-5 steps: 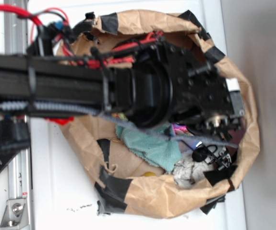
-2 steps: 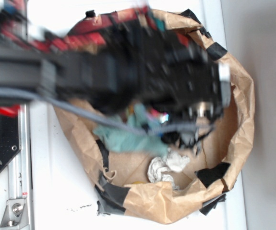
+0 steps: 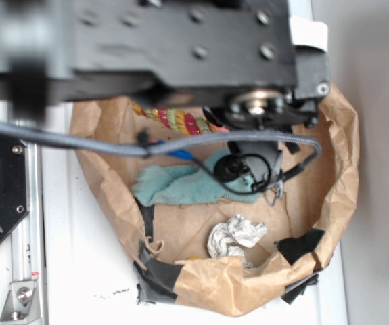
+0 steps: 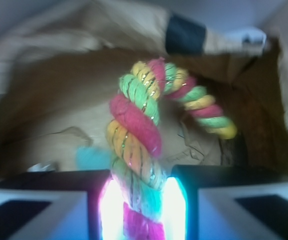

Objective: Grab the multicolored rope.

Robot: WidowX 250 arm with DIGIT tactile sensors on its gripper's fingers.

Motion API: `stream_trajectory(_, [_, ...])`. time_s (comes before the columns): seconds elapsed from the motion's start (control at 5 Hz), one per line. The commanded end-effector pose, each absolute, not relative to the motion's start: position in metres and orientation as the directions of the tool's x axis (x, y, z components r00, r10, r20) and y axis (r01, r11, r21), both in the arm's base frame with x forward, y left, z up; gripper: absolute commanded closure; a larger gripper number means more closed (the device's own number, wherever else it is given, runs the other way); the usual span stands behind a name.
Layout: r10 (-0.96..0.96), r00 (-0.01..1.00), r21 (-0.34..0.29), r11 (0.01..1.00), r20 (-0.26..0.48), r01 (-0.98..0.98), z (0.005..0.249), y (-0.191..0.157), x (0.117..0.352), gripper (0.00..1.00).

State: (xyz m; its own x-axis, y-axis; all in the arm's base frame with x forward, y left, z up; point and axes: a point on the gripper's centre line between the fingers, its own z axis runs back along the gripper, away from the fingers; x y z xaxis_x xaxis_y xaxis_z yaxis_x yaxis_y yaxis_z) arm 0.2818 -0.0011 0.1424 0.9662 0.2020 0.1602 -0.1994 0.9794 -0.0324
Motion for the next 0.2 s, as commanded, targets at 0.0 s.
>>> stream_trajectory(0.0, [0.101,0.986,-0.005,0.995,0.134,-0.101,0.1625,-0.0068,0.2822,1.00])
